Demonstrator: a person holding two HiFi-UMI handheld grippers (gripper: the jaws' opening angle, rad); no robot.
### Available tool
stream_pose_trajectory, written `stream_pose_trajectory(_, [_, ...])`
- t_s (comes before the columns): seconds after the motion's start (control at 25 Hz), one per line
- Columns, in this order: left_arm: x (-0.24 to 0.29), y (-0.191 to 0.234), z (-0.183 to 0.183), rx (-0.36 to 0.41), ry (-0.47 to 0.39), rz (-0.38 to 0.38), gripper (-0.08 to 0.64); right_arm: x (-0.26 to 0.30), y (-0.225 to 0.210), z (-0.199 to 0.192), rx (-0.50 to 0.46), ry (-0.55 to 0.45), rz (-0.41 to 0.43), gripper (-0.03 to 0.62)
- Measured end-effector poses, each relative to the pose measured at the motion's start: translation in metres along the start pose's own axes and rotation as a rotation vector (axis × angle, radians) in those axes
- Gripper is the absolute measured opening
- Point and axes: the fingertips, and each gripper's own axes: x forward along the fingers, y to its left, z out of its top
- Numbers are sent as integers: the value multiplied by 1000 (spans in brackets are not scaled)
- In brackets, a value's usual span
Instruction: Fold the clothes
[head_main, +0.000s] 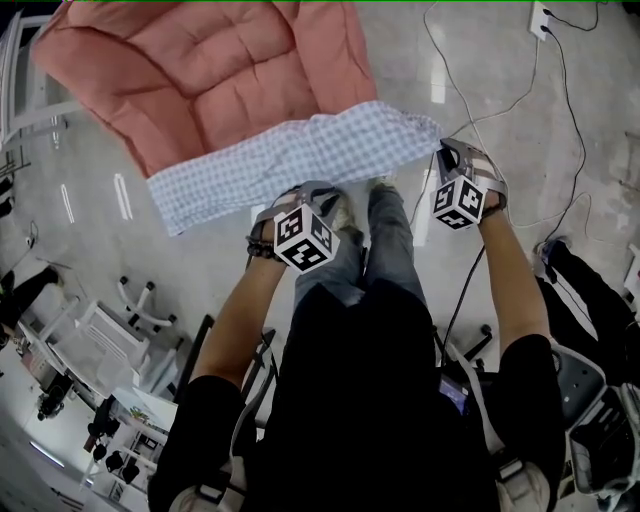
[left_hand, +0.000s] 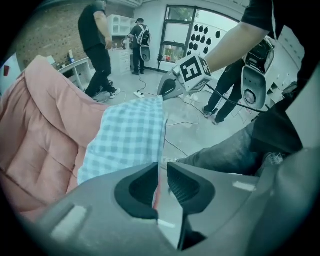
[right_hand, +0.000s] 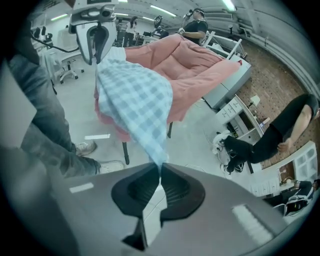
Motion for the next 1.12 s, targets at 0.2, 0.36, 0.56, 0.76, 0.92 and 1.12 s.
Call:
stream_pose_trajectory(0.2, [-3,3,-1,-57,-20,-21,64,1,9,-4,-36,10,23,15])
stream_pose_trajectory(0.36, [-2,10,3,-57,-24,-19,64,6,27,-11,-19,26,107,51])
stream_pose_trajectory(0.56, [-1,12,12,-55,-36,-13,64,4,53,-17,28,34,226,225])
stream_pose_trajectory(0.76, [-2,19,18,-59,-42,-5,64,2,42,-13,38,17,215,214])
stream_pose_trajectory(0.92, [-4,29,22,-82,-53,7,64,2,25,-6,74,1,202,204])
stream_pose_trajectory(1.12, [-12,34,29,-103,-51,19,64,-13,2,11,105,-44,184,174])
